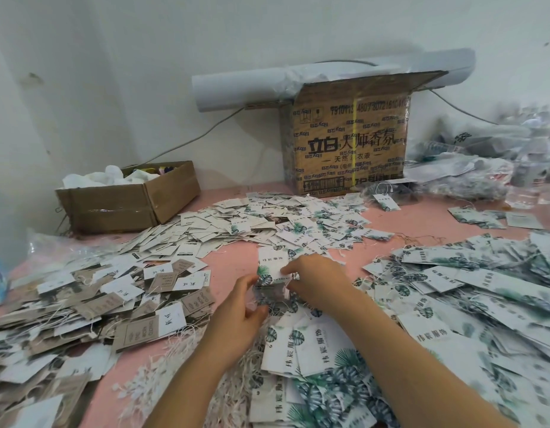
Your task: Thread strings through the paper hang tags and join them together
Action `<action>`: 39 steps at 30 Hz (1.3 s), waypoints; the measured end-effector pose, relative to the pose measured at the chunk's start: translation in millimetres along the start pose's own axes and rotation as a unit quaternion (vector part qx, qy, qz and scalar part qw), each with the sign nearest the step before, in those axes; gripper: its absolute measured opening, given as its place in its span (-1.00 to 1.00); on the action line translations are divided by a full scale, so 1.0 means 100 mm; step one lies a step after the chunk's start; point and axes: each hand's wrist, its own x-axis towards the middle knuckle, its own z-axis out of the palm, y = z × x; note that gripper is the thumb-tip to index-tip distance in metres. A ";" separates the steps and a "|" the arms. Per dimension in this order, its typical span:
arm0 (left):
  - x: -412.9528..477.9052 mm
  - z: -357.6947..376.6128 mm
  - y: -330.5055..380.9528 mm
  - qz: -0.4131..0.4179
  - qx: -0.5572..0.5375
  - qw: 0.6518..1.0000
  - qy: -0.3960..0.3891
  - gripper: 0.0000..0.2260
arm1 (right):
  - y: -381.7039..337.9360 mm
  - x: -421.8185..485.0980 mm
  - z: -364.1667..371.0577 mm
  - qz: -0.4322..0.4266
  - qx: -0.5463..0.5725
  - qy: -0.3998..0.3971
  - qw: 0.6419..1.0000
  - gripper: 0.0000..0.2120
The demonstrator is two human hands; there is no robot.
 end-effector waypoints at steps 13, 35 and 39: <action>0.04 0.01 -0.07 0.017 -0.042 0.999 -0.002 -0.45 | -0.08 -0.05 -0.07 -0.093 -0.052 0.052 0.993 -0.76; -0.01 -0.10 0.12 0.033 -0.226 0.965 0.129 -0.62 | -0.18 -0.17 -0.25 -0.270 0.034 0.289 0.918 -0.90; 0.03 -0.11 0.12 -0.038 -0.340 0.924 0.171 -0.67 | -0.20 -0.13 -0.22 -0.259 0.038 0.178 0.949 -0.81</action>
